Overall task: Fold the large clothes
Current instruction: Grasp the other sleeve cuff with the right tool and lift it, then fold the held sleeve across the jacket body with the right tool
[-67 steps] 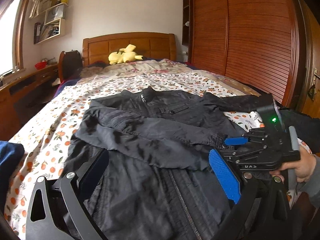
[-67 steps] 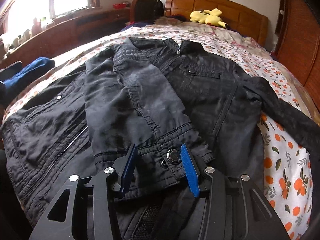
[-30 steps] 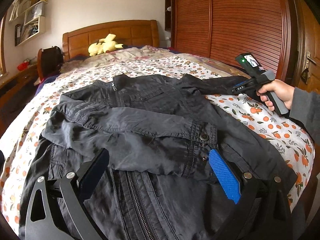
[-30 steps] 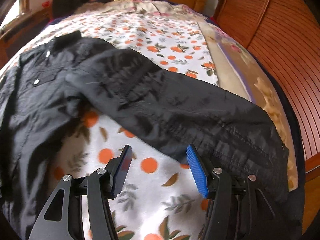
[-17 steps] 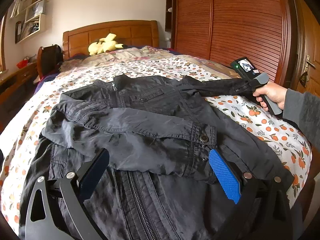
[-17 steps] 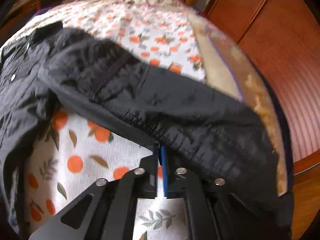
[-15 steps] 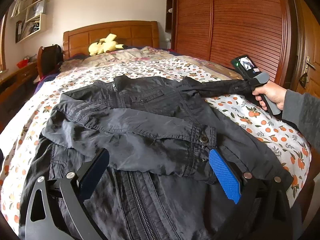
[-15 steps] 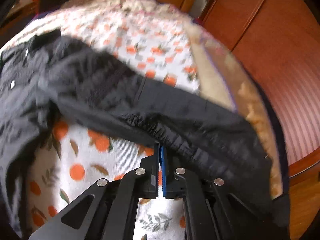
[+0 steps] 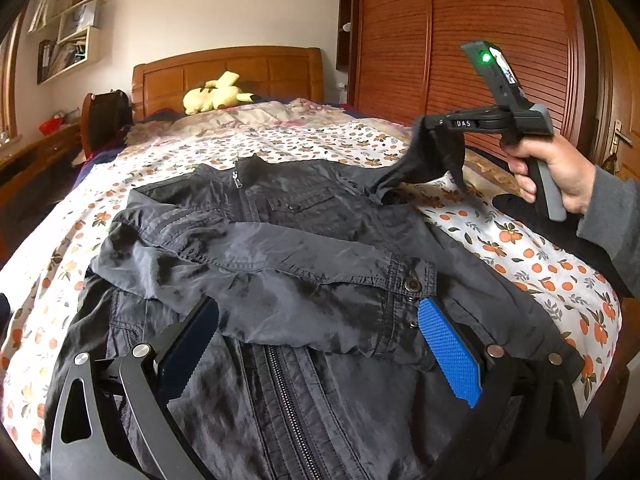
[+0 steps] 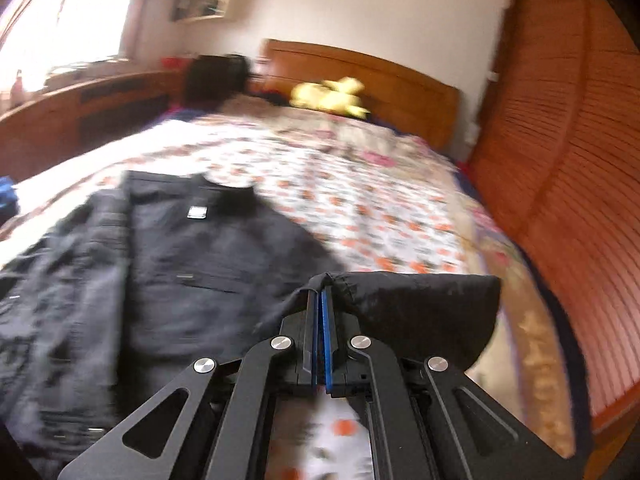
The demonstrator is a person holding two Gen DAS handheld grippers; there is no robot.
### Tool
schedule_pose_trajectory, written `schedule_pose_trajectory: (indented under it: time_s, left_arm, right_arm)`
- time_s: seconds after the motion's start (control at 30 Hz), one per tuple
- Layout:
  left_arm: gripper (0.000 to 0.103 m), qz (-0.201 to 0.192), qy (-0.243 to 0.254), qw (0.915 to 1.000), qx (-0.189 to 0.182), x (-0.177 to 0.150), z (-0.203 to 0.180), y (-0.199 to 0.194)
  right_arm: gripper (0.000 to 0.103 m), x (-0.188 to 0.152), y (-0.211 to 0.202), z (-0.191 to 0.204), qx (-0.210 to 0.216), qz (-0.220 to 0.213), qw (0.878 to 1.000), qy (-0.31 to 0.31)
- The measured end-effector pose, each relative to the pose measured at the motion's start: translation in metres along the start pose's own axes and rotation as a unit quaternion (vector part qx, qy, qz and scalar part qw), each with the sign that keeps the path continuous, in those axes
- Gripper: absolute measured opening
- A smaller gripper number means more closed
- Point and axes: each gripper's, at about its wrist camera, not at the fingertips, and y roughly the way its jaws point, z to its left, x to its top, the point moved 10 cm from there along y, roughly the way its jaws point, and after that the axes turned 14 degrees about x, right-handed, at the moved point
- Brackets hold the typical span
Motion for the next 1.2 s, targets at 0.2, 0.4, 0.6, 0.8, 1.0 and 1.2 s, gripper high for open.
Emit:
schedule_pose_trajectory:
  time_s: [0.2,0.4,0.6,0.8,1.0,1.2]
  left_arm:
    - [0.101,-0.004,-0.001,1.0000,0.005,0.000,0.004,-0.002]
    - [0.101,-0.010,-0.005,0.9999,0.000,0.002,0.006,-0.009]
    - [0.101,-0.016,-0.012,0.9998,-0.003,0.004,0.010,-0.015]
    - [0.101,-0.020,-0.020,0.9996,-0.006,0.005,0.013,-0.021]
    - [0.101,-0.024,-0.025,0.9994,-0.005,0.005,0.018,-0.026]
    - [0.101,-0.025,-0.029,0.9993,-0.001,0.005,0.024,-0.028]
  right_arm:
    - [0.002,-0.033,0.021,0.059,0.065,0.047,0.997,-0.014]
    - [0.023,-0.067,0.025,0.066,0.079,0.075,0.994,0.017]
    - [0.051,-0.067,-0.007,0.052,0.063,0.053,0.996,0.034]
    - [0.055,-0.063,-0.029,0.015,0.022,0.034,0.997,0.065]
    - [0.064,-0.092,-0.017,-0.024,-0.024,0.053,0.992,0.115]
    - [0.063,-0.143,0.014,-0.049,-0.038,0.094,0.976,0.191]
